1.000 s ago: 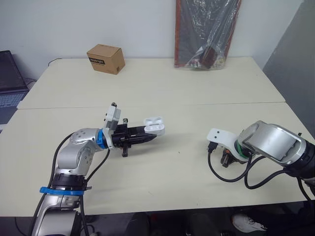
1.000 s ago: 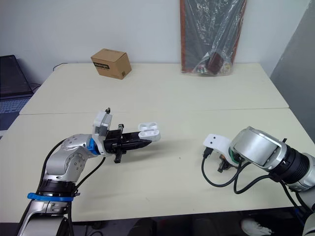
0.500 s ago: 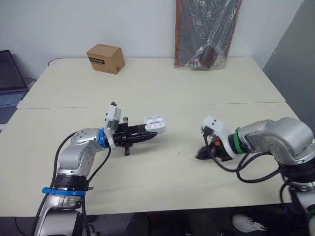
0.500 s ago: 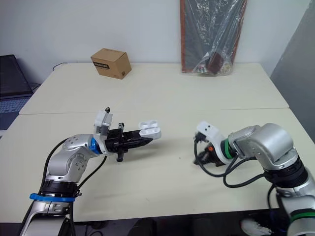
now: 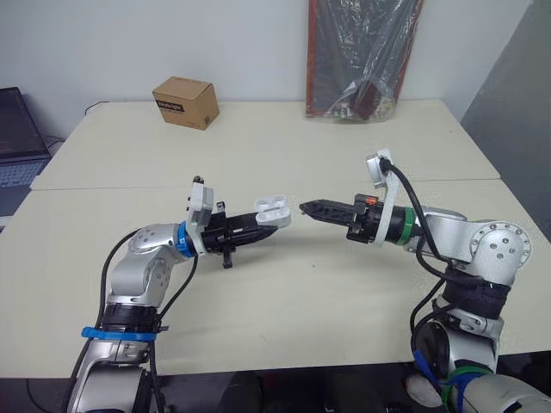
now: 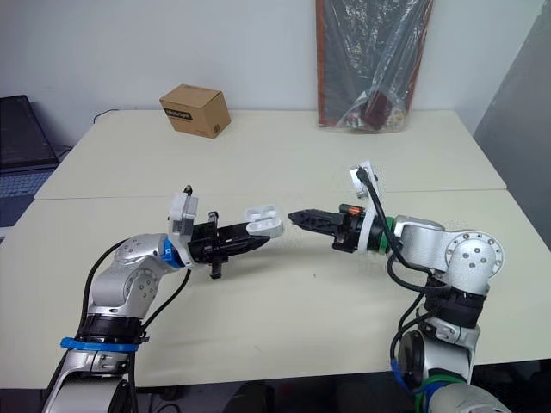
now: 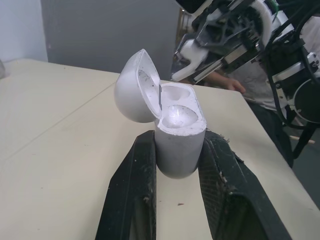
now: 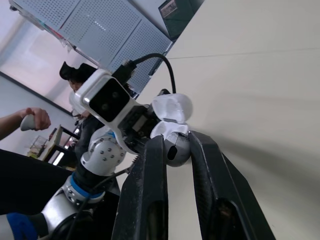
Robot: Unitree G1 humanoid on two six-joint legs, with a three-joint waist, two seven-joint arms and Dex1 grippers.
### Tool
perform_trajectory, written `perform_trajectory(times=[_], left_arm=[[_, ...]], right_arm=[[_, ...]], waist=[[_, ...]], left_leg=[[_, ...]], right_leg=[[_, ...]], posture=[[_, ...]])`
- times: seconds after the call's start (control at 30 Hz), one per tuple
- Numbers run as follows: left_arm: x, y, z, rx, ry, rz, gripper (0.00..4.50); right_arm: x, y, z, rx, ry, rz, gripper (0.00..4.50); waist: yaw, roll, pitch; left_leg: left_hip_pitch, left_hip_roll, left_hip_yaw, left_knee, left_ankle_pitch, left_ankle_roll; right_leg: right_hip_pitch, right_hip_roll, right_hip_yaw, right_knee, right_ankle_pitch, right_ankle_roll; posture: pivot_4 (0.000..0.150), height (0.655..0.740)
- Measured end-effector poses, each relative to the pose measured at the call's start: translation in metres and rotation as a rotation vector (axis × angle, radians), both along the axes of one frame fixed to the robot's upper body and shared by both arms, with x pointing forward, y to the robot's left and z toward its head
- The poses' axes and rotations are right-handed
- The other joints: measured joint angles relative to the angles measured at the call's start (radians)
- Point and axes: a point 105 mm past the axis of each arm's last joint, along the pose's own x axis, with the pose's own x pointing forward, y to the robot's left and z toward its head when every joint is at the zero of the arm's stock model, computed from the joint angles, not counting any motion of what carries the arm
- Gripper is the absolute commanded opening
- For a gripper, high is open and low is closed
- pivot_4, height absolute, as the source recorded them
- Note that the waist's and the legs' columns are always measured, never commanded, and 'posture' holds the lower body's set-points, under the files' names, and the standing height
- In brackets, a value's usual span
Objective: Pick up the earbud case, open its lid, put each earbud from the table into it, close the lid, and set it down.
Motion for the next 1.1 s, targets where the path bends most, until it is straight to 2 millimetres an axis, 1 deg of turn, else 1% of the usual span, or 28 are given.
perform_trajectory(times=[0.1,0.2,0.37,0.43,0.7,0.9,1.1], left_arm=[[0.005,-0.003,0.002,-0.006,-0.025,0.016,0.85],[0.009,-0.006,0.003,-0.014,-0.043,0.032,0.85],[0.011,-0.01,0.004,-0.018,-0.063,0.034,0.85],[0.012,-0.011,0.005,-0.022,-0.072,0.033,0.85],[0.016,-0.015,0.006,-0.041,-0.079,0.057,0.85],[0.024,-0.014,0.01,-0.043,-0.105,0.113,0.85],[0.027,-0.014,0.009,-0.055,-0.098,0.136,0.85]], right_arm=[[-0.004,0.009,0.008,0.029,0.013,0.006,0.32],[-0.006,0.02,0.016,0.124,0.098,-0.007,0.32],[0.005,0.043,0.023,0.266,0.267,-0.085,0.32],[0.007,0.049,0.025,0.294,0.311,-0.106,0.32],[0.013,0.053,0.021,0.319,0.415,-0.182,0.32],[0.014,0.052,0.019,0.307,0.43,-0.205,0.32],[0.013,0.052,0.018,0.299,0.432,-0.214,0.32]], waist=[[-0.002,0.0,0.0],[-0.007,0.0,0.0],[-0.019,0.0,0.0],[-0.02,0.0,0.0],[-0.02,0.0,0.0],[-0.021,0.0,0.0],[-0.021,0.0,0.0]], left_leg=[[-0.001,0.0,0.0,0.0,0.0,0.0],[-0.001,0.0,0.0,0.0,0.0,0.0],[-0.001,0.001,0.0,0.0,0.0,0.0],[-0.001,0.001,-0.001,0.0,0.0,0.0],[-0.002,0.001,-0.001,0.0,0.0,0.0],[-0.002,0.001,-0.001,-0.001,0.0,0.0],[-0.002,0.001,-0.001,-0.001,0.0,0.0]], right_leg=[[0.0,0.0,0.0,-0.001,0.0,0.0],[0.0,0.0,0.0,-0.001,0.0,0.001],[0.0,0.001,0.0,0.0,0.0,0.0],[-0.001,0.001,0.0,0.0,0.0,0.0],[-0.001,0.001,0.0,-0.001,0.0,0.0],[-0.001,0.001,0.0,-0.001,0.0,0.0],[-0.001,0.001,0.0,-0.001,0.0,0.0]], posture=[[0.15,0.74],[0.15,0.74],[0.15,0.74],[0.15,0.74],[0.15,0.74],[0.15,0.74],[0.15,0.74]])
